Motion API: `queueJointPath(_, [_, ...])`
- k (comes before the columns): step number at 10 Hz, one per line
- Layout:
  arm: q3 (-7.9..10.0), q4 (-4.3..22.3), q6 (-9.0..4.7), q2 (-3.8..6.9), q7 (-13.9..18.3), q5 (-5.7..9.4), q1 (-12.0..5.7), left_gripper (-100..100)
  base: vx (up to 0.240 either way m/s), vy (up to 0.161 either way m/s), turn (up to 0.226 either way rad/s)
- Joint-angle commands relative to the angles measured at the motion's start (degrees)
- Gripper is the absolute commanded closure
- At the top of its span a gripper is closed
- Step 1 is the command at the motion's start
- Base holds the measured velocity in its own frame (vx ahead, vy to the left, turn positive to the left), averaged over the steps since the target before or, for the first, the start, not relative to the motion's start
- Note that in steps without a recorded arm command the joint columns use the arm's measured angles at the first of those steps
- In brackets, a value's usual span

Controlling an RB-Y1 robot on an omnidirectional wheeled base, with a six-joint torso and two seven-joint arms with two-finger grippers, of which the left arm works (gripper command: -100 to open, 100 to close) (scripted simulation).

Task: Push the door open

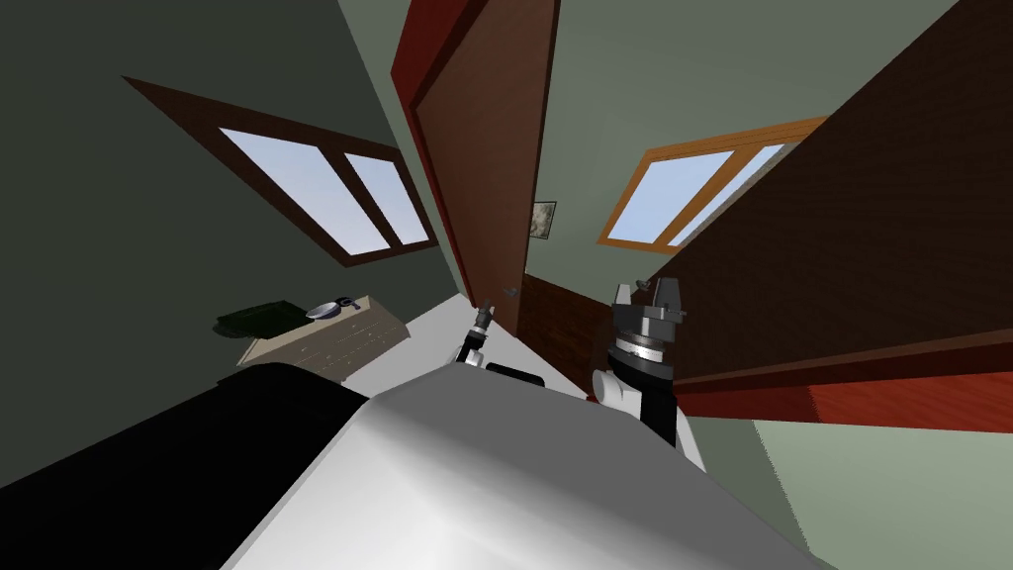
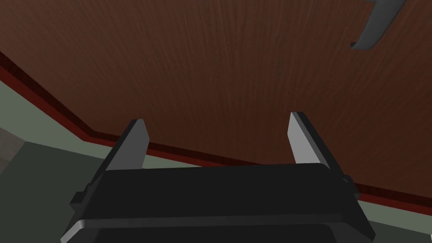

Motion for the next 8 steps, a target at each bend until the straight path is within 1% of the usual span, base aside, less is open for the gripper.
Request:
queueJointPath(1, [-0.9,2.17,-0.34,0.31,0.08,-0.23,-0.45,-100,0.082,0.098,-0.093])
queueJointPath(4, [-2.58,7.54,-1.99,0.56,0.08,-0.72,-1.61,-100,0.082,0.095,-0.112])
queueJointPath(5, [-3.11,8.85,-2.52,0.63,0.09,-0.88,-1.98,-100,0.066,0.088,-0.084])
queueJointPath(6, [-3.11,9.24,-2.52,0.63,0.09,-0.88,-1.98,-100,0.043,0.06,-0.032])
queueJointPath(8, [-4.16,12.6,-3.55,0.78,0.09,-1.19,-2.71,-100,0.049,0.062,-0.084])
